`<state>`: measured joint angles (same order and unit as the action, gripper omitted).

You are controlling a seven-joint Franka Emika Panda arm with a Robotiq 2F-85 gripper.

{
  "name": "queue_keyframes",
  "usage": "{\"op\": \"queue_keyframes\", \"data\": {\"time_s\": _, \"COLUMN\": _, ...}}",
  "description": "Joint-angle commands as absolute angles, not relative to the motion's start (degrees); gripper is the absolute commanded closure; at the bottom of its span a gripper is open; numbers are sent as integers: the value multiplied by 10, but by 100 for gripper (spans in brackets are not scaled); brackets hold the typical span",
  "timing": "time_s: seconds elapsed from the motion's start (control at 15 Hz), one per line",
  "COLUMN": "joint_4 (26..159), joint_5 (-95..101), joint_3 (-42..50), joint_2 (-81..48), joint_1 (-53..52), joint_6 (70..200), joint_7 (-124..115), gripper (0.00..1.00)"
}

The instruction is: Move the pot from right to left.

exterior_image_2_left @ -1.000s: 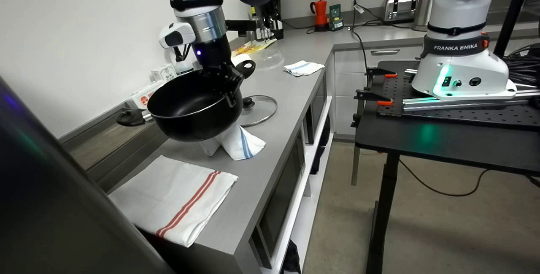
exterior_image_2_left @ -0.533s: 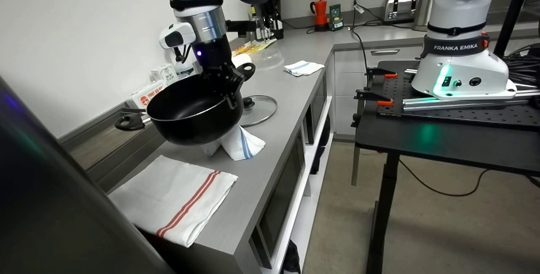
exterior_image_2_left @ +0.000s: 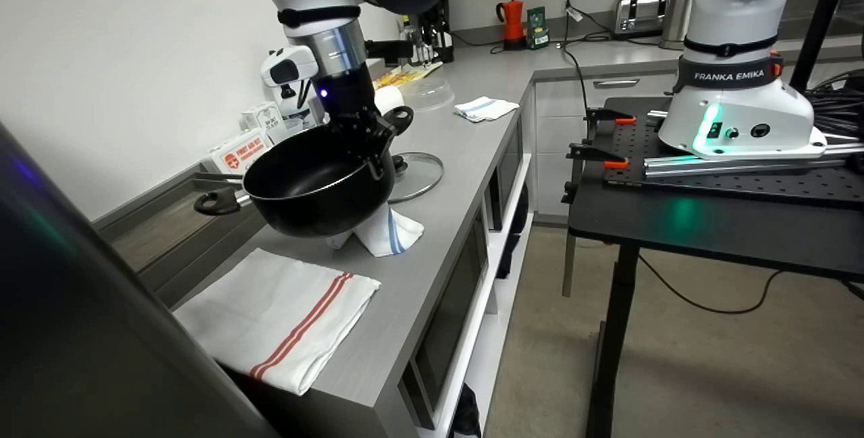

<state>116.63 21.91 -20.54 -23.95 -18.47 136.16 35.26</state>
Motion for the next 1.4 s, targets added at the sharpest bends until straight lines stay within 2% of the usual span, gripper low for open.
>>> {"op": "queue_keyframes", "data": {"time_s": 0.0, "joint_4": 1164, "joint_5": 191, "joint_3": -211, "joint_2": -255, "joint_1": -178, "joint_6": 1397, "joint_7": 360, "gripper": 99}}
{"op": "queue_keyframes", "data": {"time_s": 0.6, "joint_4": 1135, "joint_5": 150, "joint_3": -223, "joint_2": -305, "joint_1": -186, "joint_6": 1450, "joint_7": 341, "gripper": 99}}
{"op": "queue_keyframes", "data": {"time_s": 1.33, "joint_4": 1013, "joint_5": 169, "joint_3": -215, "joint_2": -395, "joint_1": -243, "joint_6": 1406, "joint_7": 293, "gripper": 99}}
